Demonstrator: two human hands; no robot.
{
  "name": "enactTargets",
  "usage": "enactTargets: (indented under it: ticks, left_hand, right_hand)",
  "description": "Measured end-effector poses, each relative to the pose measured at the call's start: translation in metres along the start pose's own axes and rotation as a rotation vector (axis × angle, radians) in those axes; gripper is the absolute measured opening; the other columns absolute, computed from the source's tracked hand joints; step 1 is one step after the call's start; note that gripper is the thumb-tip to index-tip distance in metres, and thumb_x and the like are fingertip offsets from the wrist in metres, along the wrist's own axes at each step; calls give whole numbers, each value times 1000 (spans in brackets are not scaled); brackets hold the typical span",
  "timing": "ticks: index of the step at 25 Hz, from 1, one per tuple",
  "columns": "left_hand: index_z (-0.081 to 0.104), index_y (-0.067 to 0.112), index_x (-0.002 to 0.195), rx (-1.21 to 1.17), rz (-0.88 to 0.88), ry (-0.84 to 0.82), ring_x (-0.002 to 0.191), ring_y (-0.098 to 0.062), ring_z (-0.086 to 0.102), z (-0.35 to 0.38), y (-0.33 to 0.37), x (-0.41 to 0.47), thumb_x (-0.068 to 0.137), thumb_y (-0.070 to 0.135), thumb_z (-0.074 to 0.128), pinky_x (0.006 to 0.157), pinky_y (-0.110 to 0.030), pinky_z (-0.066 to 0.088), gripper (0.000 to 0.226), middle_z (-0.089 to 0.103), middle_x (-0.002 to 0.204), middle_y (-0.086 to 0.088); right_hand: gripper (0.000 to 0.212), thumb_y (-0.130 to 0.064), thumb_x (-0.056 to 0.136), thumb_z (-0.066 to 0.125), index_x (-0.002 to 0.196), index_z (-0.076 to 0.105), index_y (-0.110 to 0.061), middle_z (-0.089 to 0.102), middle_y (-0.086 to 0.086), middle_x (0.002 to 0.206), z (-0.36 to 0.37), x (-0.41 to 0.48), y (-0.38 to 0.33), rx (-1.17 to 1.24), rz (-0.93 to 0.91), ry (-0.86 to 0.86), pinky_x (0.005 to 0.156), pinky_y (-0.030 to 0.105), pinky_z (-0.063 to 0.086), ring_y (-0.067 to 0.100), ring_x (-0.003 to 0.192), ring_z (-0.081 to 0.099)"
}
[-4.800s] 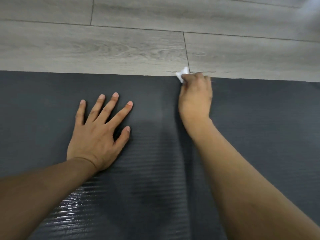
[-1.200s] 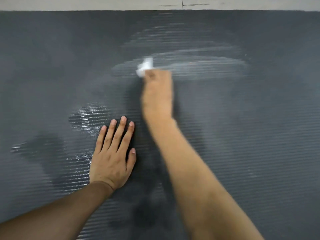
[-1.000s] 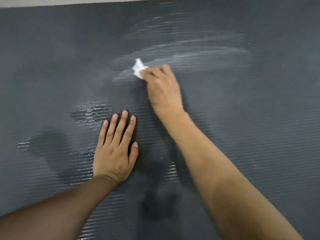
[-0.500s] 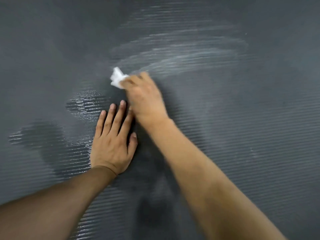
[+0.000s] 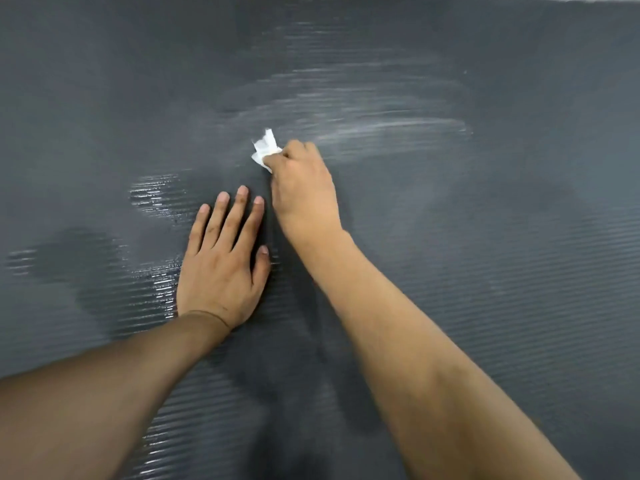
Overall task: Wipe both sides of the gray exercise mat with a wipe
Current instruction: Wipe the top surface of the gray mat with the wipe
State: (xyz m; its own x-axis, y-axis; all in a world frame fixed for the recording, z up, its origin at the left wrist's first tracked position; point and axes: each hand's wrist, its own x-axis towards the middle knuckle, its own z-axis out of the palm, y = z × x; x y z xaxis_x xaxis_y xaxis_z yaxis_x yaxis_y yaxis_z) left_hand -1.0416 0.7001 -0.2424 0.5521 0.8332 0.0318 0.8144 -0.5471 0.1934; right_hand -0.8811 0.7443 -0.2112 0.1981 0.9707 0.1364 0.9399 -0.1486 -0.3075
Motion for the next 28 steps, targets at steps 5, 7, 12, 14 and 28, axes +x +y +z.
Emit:
enactTargets:
  ticks: [5, 7, 12, 14, 28]
  left_hand:
    - [35, 11, 156, -9, 0, 56, 153, -32, 26, 3, -3, -4, 102, 32, 33, 125, -50, 17, 58, 30, 165, -12]
    - [46, 10, 148, 6, -30, 58, 144, -36, 38, -1, 2, -3, 101, 29, 38, 122, -51, 24, 51, 41, 156, -15]
    - [59, 8, 130, 40, 134, 56, 122, -38, 54, -16, 12, -75, 98, 26, 46, 107, -47, 38, 39, 55, 139, -15]
    - [46, 8, 150, 2, 144, -72, 145, -34, 38, -20, 17, -143, 98, 33, 45, 120, -48, 28, 57, 39, 159, -13]
    - [34, 14, 158, 33, 130, -150, 155, -29, 20, -10, 16, -178, 96, 40, 46, 126, -46, 16, 68, 27, 166, -10]
  right_hand:
    - [33, -3, 88, 45, 107, 72, -9, 58, 20, 103, -66, -11, 156, -274, 326, 27, 82, 39, 36, 39, 101, 49]
    - [38, 0, 88, 40, 109, 71, -7, 56, 24, 105, -82, -21, 194, -312, 490, 95, 84, 42, 38, 41, 101, 48]
    - [39, 3, 85, 40, 106, 71, -8, 58, 21, 107, -43, -10, 102, -124, 492, 137, 83, 39, 38, 38, 105, 49]
    - [36, 1, 86, 45, 109, 70, -11, 59, 19, 107, -17, -18, 25, -9, 283, 66, 81, 38, 37, 36, 104, 49]
    - [38, -1, 92, 38, 121, 60, -12, 61, 14, 114, 24, 15, -79, -111, 81, -20, 88, 36, 38, 32, 109, 54]
